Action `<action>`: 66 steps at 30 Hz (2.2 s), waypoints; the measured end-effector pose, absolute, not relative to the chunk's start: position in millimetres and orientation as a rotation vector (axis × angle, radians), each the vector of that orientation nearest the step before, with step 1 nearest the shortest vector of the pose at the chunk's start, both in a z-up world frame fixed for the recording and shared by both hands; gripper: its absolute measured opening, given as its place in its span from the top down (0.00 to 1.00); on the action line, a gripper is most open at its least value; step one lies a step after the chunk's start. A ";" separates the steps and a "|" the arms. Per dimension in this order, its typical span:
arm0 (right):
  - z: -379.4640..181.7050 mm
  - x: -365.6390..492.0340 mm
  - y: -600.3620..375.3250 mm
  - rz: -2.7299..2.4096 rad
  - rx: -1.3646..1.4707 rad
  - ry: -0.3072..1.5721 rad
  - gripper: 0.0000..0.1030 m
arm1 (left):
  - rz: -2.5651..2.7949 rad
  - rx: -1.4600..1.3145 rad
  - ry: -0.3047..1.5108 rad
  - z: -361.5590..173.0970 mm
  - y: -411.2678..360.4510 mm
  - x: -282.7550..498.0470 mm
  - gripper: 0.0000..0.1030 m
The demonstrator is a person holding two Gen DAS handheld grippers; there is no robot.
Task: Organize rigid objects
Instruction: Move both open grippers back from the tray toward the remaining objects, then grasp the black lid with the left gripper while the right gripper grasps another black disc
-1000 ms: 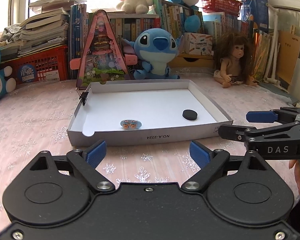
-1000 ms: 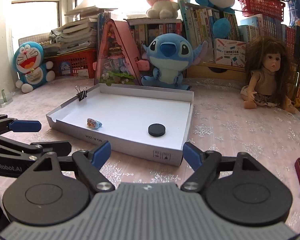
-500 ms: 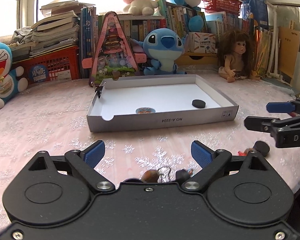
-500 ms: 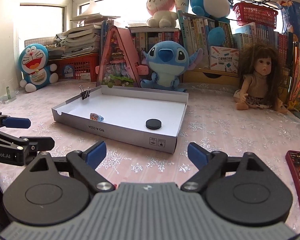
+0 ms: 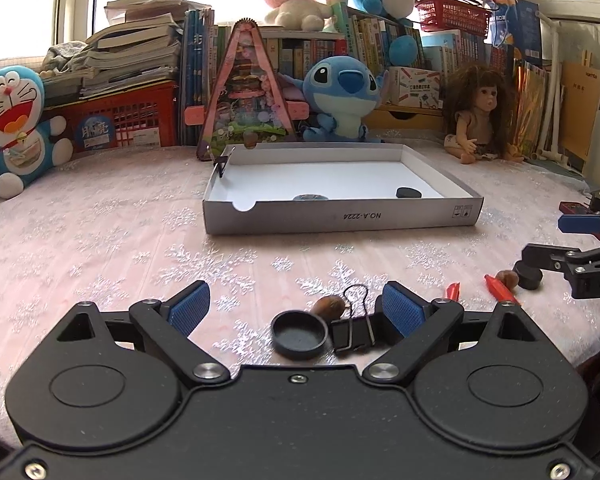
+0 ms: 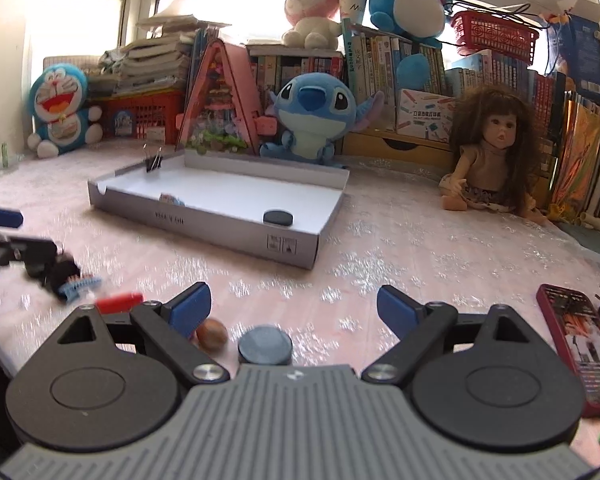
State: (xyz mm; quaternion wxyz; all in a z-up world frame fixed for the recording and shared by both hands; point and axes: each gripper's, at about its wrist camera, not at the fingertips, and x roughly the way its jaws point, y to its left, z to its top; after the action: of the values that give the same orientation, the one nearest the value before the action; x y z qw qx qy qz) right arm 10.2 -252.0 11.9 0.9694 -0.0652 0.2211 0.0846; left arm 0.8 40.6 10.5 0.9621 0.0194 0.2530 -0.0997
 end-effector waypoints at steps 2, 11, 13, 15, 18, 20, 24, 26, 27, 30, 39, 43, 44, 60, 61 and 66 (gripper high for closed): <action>10.0 7.9 -252.9 0.173 -0.138 0.456 0.09 | -0.202 0.041 0.513 9.4 43.5 -1.4 0.10; 1.9 1.4 -253.3 0.162 -0.155 0.477 0.18 | -0.202 0.054 0.525 2.5 50.9 -12.6 0.26; 1.3 1.5 -254.1 0.157 -0.151 0.480 0.20 | -0.205 0.051 0.533 0.7 52.2 -13.9 0.32; 0.4 1.9 -254.6 0.152 -0.148 0.486 0.22 | -0.207 0.046 0.542 -1.1 53.1 -13.6 0.36; -1.7 2.6 -254.1 0.150 -0.148 0.494 0.23 | -0.205 0.040 0.551 -3.0 53.5 -11.3 0.43; -2.7 2.9 -253.6 0.147 -0.143 0.497 0.24 | -0.196 0.041 0.551 -4.4 53.0 -10.3 0.46; -4.3 3.9 -251.2 0.139 -0.151 0.492 0.25 | -0.162 0.090 0.536 -8.3 47.2 -8.8 0.52; -4.5 4.9 -249.9 0.137 -0.151 0.492 0.26 | -0.160 0.099 0.537 -10.6 44.1 -7.7 0.53; -4.6 5.0 -249.3 0.139 -0.150 0.492 0.27 | -0.163 0.093 0.540 -11.8 43.3 -6.9 0.53; -6.2 5.9 -246.8 0.144 -0.160 0.499 0.31 | -0.163 0.078 0.539 -12.8 43.2 -5.1 0.53; -9.2 7.9 -244.8 0.154 -0.141 0.514 0.38 | -0.151 0.056 0.544 -13.9 43.4 1.1 0.53; -8.9 9.0 -242.8 0.161 -0.141 0.517 0.43 | -0.154 0.057 0.539 -14.5 41.9 1.6 0.61; -8.8 9.2 -242.4 0.164 -0.141 0.518 0.45 | -0.158 0.057 0.539 -14.5 41.5 1.7 0.64; -6.7 9.0 -235.4 0.184 -0.144 0.528 0.64 | -0.166 0.042 0.537 -8.7 41.3 2.0 0.71; -6.4 8.9 -235.4 0.184 -0.144 0.529 0.64 | -0.165 0.042 0.534 -7.8 41.9 1.8 0.71; -2.2 9.4 -236.6 0.180 -0.138 0.523 0.64 | -0.160 0.031 0.522 -0.2 44.4 4.0 0.71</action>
State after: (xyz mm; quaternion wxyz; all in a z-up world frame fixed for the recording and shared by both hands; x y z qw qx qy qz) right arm 9.4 -236.6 -2.2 0.9596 -0.0683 0.2582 0.0885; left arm 4.0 44.5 -0.2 0.9629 0.0152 0.2577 -0.0790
